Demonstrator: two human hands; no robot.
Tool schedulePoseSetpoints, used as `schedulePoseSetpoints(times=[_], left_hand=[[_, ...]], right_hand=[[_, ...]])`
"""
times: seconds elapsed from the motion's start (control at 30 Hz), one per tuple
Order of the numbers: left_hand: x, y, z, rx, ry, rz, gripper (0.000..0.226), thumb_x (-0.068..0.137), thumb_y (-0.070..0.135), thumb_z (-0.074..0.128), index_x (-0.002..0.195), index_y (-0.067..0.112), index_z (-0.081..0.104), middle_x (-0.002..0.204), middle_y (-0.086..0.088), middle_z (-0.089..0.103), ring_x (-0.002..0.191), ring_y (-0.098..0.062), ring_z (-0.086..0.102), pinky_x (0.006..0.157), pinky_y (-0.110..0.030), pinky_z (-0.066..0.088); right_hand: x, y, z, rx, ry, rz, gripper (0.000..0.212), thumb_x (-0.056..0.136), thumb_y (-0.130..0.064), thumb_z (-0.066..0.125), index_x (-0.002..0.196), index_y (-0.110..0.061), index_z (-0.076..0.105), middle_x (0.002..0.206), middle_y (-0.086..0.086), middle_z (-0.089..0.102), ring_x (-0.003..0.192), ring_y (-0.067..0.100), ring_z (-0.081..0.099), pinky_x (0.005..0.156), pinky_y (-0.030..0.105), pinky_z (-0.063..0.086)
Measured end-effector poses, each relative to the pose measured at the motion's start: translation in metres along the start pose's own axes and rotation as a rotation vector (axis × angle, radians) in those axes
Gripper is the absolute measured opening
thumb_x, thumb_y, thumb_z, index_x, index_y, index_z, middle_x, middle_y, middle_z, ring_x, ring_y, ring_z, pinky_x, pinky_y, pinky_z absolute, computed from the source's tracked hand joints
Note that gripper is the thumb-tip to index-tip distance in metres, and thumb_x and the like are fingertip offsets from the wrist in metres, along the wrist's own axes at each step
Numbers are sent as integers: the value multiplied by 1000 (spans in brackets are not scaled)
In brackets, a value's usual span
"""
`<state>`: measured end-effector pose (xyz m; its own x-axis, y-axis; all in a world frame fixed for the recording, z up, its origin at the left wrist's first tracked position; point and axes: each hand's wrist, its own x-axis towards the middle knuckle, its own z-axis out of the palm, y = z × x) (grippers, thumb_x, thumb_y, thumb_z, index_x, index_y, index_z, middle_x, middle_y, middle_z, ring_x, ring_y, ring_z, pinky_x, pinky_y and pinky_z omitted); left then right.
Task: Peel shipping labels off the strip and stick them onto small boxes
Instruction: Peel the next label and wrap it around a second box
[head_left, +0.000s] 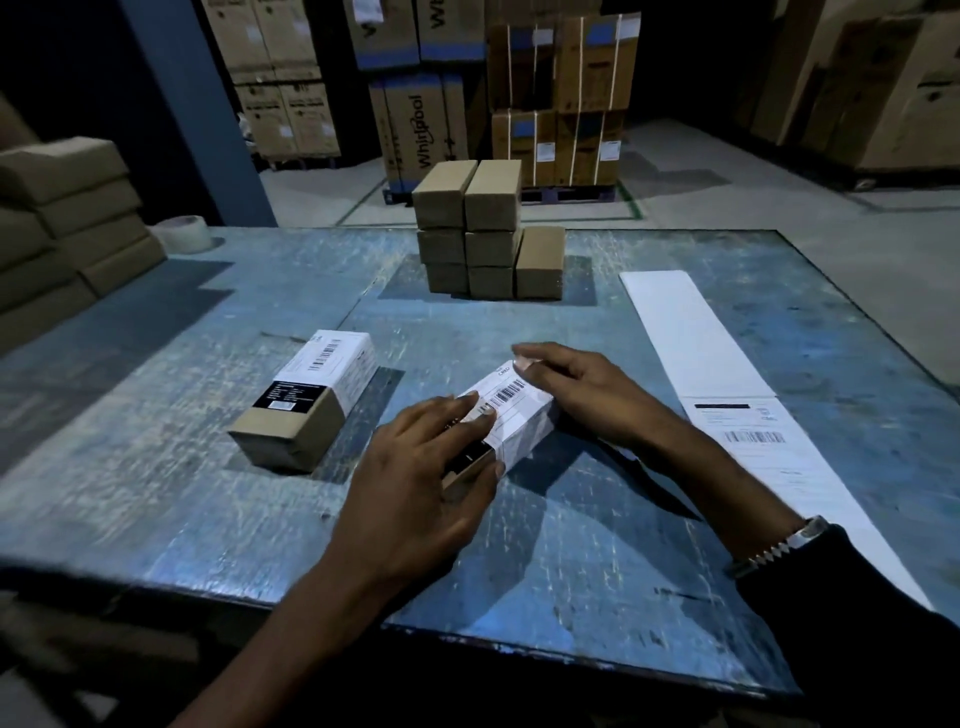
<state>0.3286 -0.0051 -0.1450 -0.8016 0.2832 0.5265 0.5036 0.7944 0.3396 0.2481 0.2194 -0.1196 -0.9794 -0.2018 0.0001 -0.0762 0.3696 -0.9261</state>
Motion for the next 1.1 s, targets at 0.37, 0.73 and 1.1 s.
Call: schedulePoseSetpoints(times=[0.37, 0.73, 1.1], left_hand=[[41, -34, -4, 144, 40, -116, 45, 96, 11, 74, 134, 35, 74, 108, 4, 59, 102, -24, 60, 77, -42, 54], [35, -41, 0, -82, -16, -181, 42, 101, 19, 63, 142, 30, 67, 159, 7, 43, 137, -6, 45, 103, -29, 46], [25, -37, -20, -18, -120, 210, 34, 91, 50, 78, 107, 21, 76, 154, 5, 60, 154, -12, 40, 125, -48, 33]], right_hand=[[-8, -9, -20, -132, 5, 55, 31, 98, -45, 75, 87, -17, 74, 84, 3, 80, 69, 13, 68, 55, 23, 47], [-10, -10, -3, -17, -198, 68, 53, 83, -45, 89, 128, -29, 67, 111, -4, 79, 86, 11, 72, 70, 26, 57], [-10, -7, -55, 17, -353, -25, 53, 82, 5, 85, 130, -17, 76, 119, 2, 82, 113, 20, 77, 96, 31, 62]])
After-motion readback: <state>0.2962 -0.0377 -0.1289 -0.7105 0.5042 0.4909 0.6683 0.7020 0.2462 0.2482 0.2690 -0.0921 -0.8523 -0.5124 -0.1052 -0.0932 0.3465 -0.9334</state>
